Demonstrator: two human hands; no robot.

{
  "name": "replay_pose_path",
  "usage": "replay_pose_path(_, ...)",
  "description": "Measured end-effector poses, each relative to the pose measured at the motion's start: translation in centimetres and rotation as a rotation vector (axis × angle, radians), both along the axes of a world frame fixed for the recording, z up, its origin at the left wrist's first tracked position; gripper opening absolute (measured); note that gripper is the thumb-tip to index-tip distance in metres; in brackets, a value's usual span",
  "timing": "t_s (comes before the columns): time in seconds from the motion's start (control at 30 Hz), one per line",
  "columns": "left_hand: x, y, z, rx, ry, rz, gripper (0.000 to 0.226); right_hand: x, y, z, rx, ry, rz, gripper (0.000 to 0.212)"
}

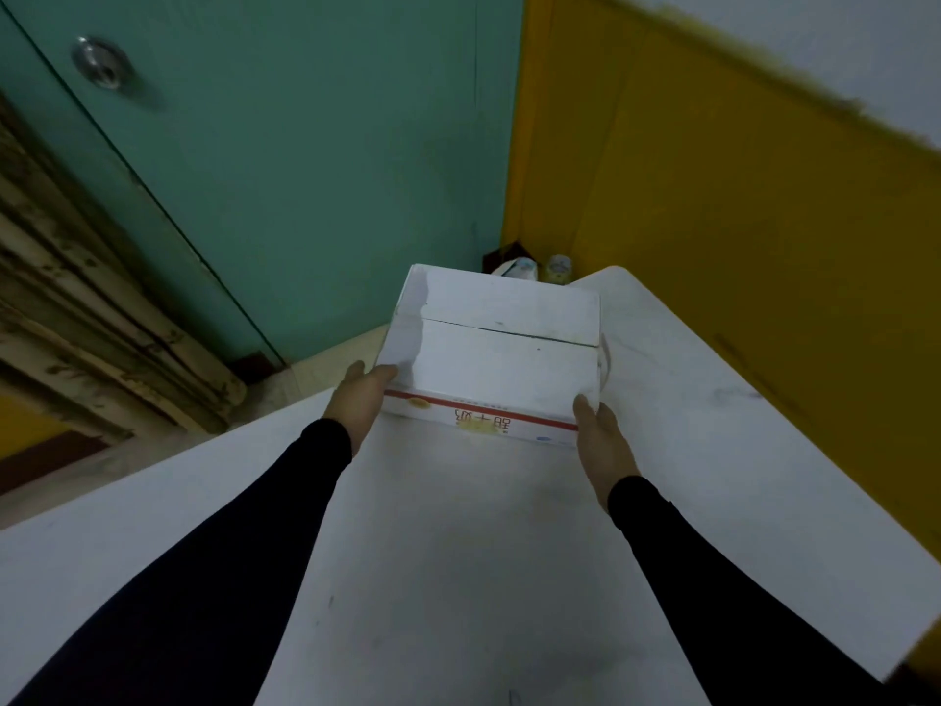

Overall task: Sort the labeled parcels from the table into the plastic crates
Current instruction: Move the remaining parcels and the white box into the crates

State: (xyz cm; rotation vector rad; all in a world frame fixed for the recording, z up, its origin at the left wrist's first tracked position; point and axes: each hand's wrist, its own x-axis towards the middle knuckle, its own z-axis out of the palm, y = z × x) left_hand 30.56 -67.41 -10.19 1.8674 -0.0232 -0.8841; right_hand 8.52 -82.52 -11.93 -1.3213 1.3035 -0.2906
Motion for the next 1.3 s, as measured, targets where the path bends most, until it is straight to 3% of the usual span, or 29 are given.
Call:
replay_pose_path(0.1, -0.3, -0.4, -0.7, -0.023, 0.037, -0.016, 0.043, 0.0, 0.3, -0.7, -0.002, -0.023, -0.026, 0.051)
replay_pose_path(0.23, -0.8, 0.9, -0.2, -0.057, -0.011, -0.01, 0.04, -0.4, 0.9, 0.2, -0.028, -0.051, -0.019, 0.046)
replay_pose_path(0.37, -1.1, 2.6, 2.1, -0.153, -0.002, 0.044, 0.04, -0.4, 1.9, 2.4, -0.022, -0.155, -0.024, 0.027)
replay_pose_path(0.53, -1.6, 6.0, 7.0, -0.265, -0.041, 0.053, 0.032, -0.4, 4.9, 7.0, -0.102, -0.268, -0.024, 0.037)
replay_pose_path(0.7, -2.3, 11.4, 12.7, -0.379, -0.115, 0.071, 0.031, 0.0, 8.8, 11.4, -0.243, -0.284, 0.017, 0.023)
replay_pose_path(0.83, -2.8, 17.4, 17.2, -0.434, -0.145, 0.091, 0.029, 0.4, 12.9, 14.8, -0.293, -0.319, 0.085, 0.034)
replay_pose_path(0.97, -3.6, 23.0, 20.0, -0.465, -0.115, 0.104, 0.013, -0.4, 16.8, 18.3, -0.239, -0.354, 0.133, 0.039)
replay_pose_path(1.17, -5.2, 29.2, 22.2, -0.49, -0.202, 0.163, 0.029, -2.0, 22.7, 23.1, -0.242, -0.415, 0.183, 0.034)
replay_pose_path(1.3, -6.4, 31.9, 23.6, -0.483, -0.234, 0.193, 0.029, -1.8, 22.9, 23.2, -0.348, -0.43, 0.321, 0.052)
